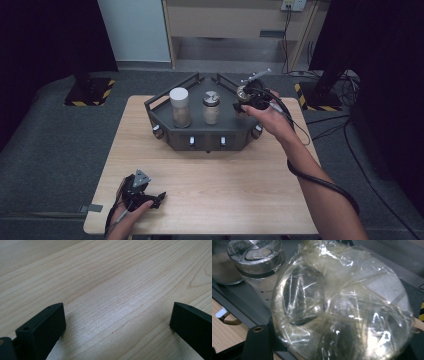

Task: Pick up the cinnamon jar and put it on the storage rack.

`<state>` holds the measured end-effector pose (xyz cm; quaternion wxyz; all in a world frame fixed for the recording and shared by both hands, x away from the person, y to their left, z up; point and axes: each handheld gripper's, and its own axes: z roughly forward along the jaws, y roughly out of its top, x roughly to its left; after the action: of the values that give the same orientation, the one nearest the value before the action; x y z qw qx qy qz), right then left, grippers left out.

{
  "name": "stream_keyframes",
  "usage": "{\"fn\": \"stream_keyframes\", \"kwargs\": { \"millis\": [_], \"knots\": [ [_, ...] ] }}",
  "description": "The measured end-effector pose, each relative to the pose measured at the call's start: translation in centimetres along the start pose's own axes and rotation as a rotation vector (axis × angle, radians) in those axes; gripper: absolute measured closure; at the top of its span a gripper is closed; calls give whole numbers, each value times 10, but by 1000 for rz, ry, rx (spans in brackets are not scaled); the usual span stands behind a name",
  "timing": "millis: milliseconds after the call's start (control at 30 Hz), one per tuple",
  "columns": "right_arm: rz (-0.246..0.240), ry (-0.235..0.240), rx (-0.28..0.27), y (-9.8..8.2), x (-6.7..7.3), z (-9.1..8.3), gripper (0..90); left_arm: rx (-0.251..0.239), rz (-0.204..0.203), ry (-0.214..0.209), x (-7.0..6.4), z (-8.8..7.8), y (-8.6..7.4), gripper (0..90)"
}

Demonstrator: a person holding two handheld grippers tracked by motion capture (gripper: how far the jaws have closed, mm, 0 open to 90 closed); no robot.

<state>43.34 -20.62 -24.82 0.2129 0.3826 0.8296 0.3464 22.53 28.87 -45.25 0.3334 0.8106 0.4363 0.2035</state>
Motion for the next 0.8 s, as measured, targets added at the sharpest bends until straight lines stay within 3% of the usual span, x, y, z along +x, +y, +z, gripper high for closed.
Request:
{"fn": "stream_keyframes", "kwargs": {
  "millis": [800],
  "knots": [
    [19, 3, 33, 1, -1, 30, 311, 0, 0, 1, 0, 0, 0, 0]
  ]
}}
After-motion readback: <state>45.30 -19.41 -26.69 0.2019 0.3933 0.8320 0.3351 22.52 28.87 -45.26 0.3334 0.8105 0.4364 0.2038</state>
